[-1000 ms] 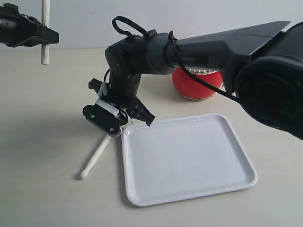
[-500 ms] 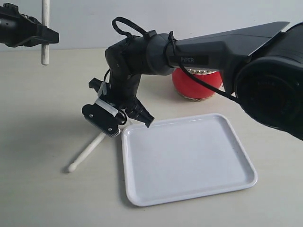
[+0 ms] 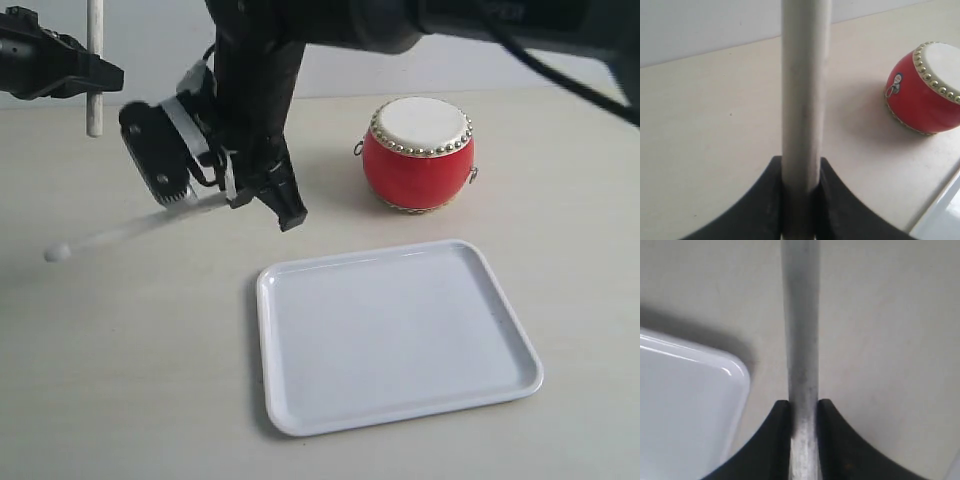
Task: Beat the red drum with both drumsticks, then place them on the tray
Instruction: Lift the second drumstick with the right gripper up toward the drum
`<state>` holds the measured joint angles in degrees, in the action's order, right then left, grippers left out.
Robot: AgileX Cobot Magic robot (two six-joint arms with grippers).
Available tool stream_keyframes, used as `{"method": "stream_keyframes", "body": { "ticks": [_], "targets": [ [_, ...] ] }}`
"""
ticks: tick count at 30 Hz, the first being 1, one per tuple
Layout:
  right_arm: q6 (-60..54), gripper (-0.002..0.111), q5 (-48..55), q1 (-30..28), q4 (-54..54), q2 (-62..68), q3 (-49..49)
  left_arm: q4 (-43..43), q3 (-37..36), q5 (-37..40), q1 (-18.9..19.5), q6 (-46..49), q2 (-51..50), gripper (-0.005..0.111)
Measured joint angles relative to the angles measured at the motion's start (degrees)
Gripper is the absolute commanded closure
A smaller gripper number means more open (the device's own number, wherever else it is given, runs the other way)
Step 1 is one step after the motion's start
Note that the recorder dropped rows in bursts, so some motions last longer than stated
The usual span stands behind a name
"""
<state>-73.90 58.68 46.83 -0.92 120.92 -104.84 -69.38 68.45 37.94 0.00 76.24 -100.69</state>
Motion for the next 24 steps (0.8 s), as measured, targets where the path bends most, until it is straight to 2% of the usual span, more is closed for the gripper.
{"method": "stream_keyframes", "body": {
  "ticks": [4, 8, 12, 15, 20, 22, 24],
  "targets": [
    [15.71, 0.108, 6.99, 0.11, 0.35, -4.57, 0.0, 0.0, 0.0, -0.12, 0.0, 0.0, 0.0, 0.107],
    [25.85, 0.108, 10.46, -0.02, -1.75, -8.28, 0.0, 0.0, 0.0, 0.23, 0.0, 0.0, 0.0, 0.107],
    [32.45, 0.108, 10.8, -2.51, -2.23, -12.34, 1.65, 1.86, 0.0, 2.57, 0.0, -0.38, 0.0, 0.107],
    [35.01, 0.108, 10.8, -6.01, -2.23, -16.05, 4.79, 5.61, 0.0, 4.47, 0.0, -3.12, 0.0, 0.107],
    [37.47, 0.108, 11.17, -15.62, -2.57, -22.44, 11.74, 9.12, 0.0, 6.67, -0.45, -7.79, 0.0, 0.107],
    [39.07, 0.108, 11.17, -20.35, -2.41, -24.02, 13.57, 11.27, 0.28, 6.76, -2.21, -9.78, 0.0, 0.107],
    [42.64, 0.108, 11.42, -24.53, -1.93, -24.83, 14.67, 15.57, 1.51, 6.63, -5.76, -14.0, 0.0, 0.107]
  ]
}}
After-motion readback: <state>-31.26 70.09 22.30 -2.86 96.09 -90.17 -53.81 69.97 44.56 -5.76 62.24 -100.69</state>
